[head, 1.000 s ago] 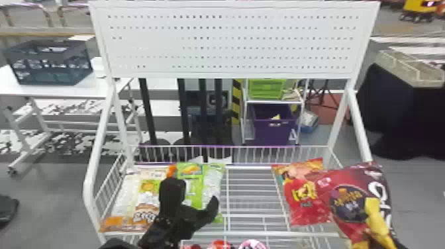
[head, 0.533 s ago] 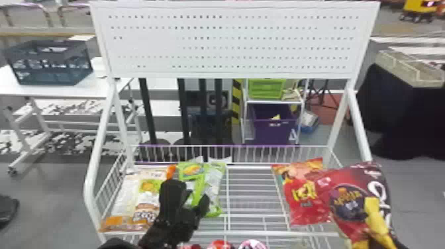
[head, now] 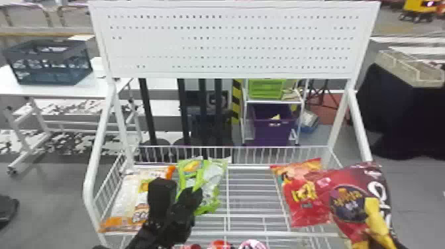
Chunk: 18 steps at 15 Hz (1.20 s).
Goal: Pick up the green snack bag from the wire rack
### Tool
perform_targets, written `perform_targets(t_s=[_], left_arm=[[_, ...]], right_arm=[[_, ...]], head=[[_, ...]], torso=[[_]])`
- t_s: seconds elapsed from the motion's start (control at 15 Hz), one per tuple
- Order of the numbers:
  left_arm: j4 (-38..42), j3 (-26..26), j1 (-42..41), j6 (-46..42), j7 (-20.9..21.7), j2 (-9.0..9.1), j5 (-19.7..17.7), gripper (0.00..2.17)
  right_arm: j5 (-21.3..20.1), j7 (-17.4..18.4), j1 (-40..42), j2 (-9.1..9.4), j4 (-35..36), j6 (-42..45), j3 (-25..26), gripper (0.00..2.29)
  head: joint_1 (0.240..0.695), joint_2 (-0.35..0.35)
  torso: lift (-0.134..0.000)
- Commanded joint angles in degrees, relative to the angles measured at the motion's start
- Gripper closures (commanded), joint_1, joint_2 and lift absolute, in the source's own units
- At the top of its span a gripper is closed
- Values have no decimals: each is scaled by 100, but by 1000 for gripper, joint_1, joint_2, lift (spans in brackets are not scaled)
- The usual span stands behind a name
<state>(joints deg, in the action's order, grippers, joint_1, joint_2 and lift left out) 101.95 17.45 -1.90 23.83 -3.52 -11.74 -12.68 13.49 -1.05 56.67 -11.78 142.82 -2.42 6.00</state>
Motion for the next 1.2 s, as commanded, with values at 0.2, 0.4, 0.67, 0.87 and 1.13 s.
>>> perform_targets(t_s=[0.2,0.4,0.67,0.87,1.13], left_arm=[[2118,-541,-1488,-137,-158,-241,-156,2142],[2980,-1147,-2534,-295,-122,-338,-165,2142],[3419,-1701,-3738,-1666,-78,-329,-147,2145],[3490,-2070,-4336,-2527,-70,-329,-147,2142],[3446,-2703,-4679,-2545,-8,-302,-428,2145]], right_arm=[[5,-9,2,-9,0,0,-11,2172],[13,-9,-7,-9,-17,0,-20,2175],[13,-9,-69,-18,-44,0,-64,2175],[31,-9,-95,-35,-79,0,-55,2175],[40,-9,-95,-44,-79,0,-46,2175]], head=[[499,0],[499,0],[499,0],[499,0],[499,0]], torso=[[0],[0],[0],[0],[0]])
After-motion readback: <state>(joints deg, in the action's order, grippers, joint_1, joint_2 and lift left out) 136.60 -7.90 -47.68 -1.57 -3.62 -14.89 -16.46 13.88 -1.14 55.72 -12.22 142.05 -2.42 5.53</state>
